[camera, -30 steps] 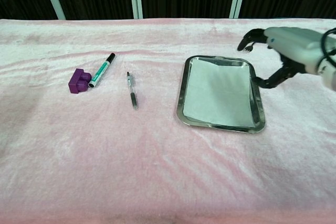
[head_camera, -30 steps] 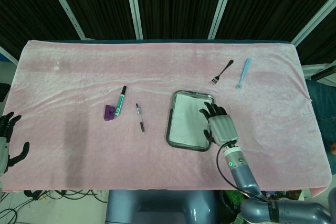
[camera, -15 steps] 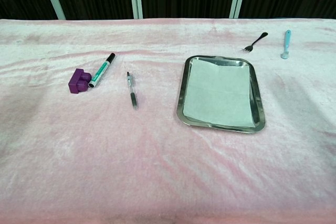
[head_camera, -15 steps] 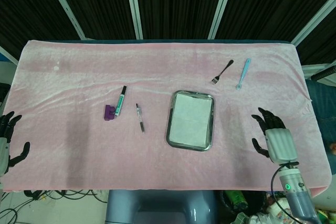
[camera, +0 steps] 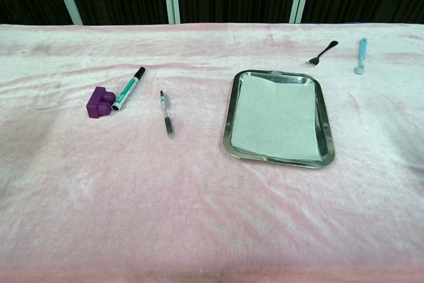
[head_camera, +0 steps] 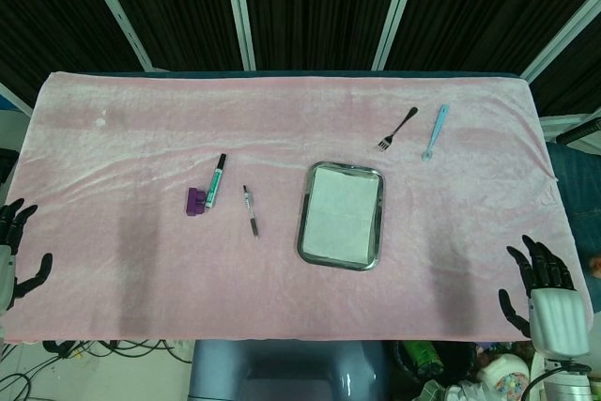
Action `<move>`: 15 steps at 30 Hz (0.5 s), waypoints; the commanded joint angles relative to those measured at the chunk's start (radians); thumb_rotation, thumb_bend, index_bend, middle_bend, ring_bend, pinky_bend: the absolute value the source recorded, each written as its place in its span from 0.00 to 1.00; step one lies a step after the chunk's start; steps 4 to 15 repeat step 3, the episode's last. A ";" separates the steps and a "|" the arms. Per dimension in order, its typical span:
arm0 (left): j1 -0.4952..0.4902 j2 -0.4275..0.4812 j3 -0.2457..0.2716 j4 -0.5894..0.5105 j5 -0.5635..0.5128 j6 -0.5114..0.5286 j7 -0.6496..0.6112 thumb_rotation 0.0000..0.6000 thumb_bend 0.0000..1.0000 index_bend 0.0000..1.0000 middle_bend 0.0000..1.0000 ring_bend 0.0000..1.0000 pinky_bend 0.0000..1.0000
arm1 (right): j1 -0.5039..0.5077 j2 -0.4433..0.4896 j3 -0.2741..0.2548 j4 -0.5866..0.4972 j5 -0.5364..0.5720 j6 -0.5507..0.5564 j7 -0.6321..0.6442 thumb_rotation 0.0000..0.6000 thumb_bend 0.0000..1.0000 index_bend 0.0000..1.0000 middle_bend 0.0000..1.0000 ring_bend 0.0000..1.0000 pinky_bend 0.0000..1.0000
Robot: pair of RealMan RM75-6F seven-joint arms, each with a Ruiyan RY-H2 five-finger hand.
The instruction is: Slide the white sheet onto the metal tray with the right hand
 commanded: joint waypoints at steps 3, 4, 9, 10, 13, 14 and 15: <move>0.002 -0.002 0.001 0.001 0.004 0.006 0.006 1.00 0.41 0.12 0.03 0.00 0.00 | -0.025 0.012 0.009 -0.012 -0.015 0.001 -0.018 1.00 0.29 0.19 0.06 0.08 0.17; 0.002 -0.002 0.001 0.001 0.004 0.006 0.006 1.00 0.41 0.12 0.03 0.00 0.00 | -0.025 0.012 0.009 -0.012 -0.015 0.001 -0.018 1.00 0.29 0.19 0.06 0.08 0.17; 0.002 -0.002 0.001 0.001 0.004 0.006 0.006 1.00 0.41 0.12 0.03 0.00 0.00 | -0.025 0.012 0.009 -0.012 -0.015 0.001 -0.018 1.00 0.29 0.19 0.06 0.08 0.17; 0.002 -0.002 0.001 0.001 0.004 0.006 0.006 1.00 0.41 0.12 0.03 0.00 0.00 | -0.025 0.012 0.009 -0.012 -0.015 0.001 -0.018 1.00 0.29 0.19 0.06 0.08 0.17; 0.002 -0.002 0.001 0.001 0.004 0.006 0.006 1.00 0.41 0.12 0.03 0.00 0.00 | -0.025 0.012 0.009 -0.012 -0.015 0.001 -0.018 1.00 0.29 0.19 0.06 0.08 0.17; 0.002 -0.002 0.001 0.001 0.004 0.006 0.006 1.00 0.41 0.12 0.03 0.00 0.00 | -0.025 0.012 0.009 -0.012 -0.015 0.001 -0.018 1.00 0.29 0.19 0.06 0.08 0.17; 0.002 -0.002 0.001 0.001 0.004 0.006 0.006 1.00 0.41 0.12 0.03 0.00 0.00 | -0.025 0.012 0.009 -0.012 -0.015 0.001 -0.018 1.00 0.29 0.19 0.06 0.08 0.17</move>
